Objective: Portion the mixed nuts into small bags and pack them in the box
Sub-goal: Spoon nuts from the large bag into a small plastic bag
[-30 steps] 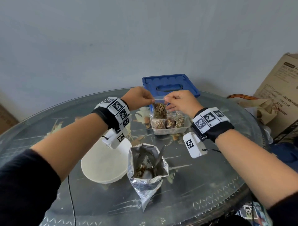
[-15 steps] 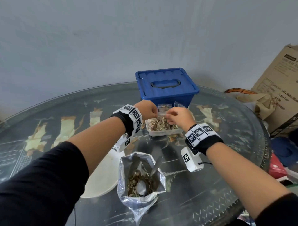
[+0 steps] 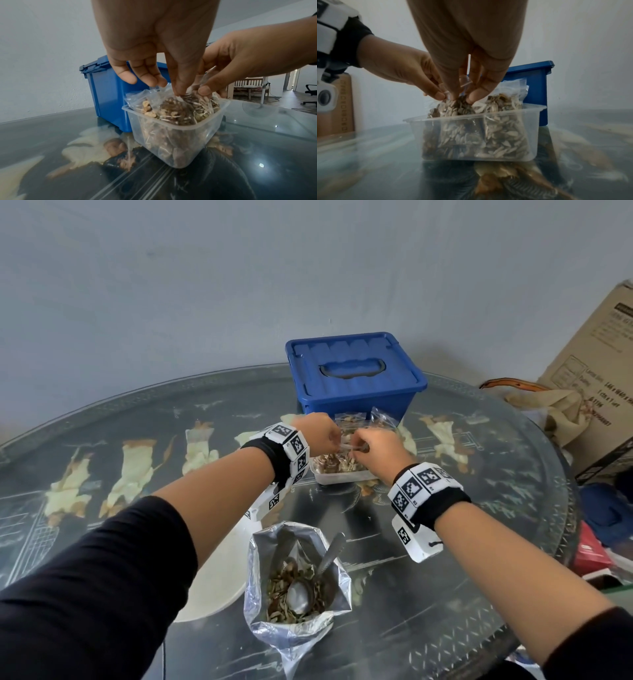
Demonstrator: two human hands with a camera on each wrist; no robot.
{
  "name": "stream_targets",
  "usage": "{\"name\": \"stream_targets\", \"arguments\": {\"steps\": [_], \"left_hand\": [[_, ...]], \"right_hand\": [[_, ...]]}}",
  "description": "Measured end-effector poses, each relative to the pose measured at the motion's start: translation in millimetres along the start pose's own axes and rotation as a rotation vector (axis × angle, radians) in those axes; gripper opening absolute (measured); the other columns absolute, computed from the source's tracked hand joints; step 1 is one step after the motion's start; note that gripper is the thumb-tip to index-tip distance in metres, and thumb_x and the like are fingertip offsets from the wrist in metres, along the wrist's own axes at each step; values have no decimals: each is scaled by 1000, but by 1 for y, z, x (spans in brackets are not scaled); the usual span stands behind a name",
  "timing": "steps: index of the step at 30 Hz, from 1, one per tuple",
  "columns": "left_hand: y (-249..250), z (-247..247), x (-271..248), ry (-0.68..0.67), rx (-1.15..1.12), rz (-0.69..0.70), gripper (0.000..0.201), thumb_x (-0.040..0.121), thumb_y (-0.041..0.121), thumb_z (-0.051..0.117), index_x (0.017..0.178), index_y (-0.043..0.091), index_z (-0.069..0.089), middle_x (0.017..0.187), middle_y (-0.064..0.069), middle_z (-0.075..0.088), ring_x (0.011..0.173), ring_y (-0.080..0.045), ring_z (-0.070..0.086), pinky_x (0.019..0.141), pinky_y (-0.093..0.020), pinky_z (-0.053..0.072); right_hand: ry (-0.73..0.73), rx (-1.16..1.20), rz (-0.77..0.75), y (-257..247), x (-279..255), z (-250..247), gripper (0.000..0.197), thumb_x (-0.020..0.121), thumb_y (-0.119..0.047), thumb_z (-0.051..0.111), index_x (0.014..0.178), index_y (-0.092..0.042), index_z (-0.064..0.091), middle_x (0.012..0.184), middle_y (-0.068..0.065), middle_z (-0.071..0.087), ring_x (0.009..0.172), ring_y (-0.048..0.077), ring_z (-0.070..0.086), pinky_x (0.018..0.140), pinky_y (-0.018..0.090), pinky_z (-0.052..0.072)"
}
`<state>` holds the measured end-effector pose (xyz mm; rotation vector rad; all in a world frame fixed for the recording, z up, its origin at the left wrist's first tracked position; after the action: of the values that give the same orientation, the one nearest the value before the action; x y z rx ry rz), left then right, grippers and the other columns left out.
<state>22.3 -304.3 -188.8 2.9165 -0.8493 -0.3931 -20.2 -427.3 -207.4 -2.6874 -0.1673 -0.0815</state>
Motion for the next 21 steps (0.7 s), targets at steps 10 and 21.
{"name": "stream_targets", "arguments": {"steps": [10, 21], "left_hand": [[-17, -9, -31, 59, -237, -48, 29, 90, 30, 56, 115, 17, 61, 114, -4, 63, 104, -20, 57, 89, -29, 42], [-75, -5, -124, 86, -161, -271, 32, 96, 29, 45, 103, 4, 64, 103, -12, 65, 96, -28, 58, 79, -27, 39]], "right_hand": [[57, 80, 39, -6, -18, -17, 44, 87, -28, 62, 129, -19, 50, 125, 6, 45, 103, 20, 52, 88, 28, 40], [-117, 113, -47, -29, -72, -3, 28, 92, -24, 56, 118, -14, 60, 114, 6, 56, 103, 20, 55, 92, 31, 44]]}}
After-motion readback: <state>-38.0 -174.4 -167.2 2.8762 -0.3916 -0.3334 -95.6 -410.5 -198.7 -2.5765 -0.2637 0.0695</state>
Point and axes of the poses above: each hand's wrist, its own x-axis towards the middle knuckle, its own z-axis out of the palm, y = z × x, the point moved 4 cm from there along x, towards the middle knuckle
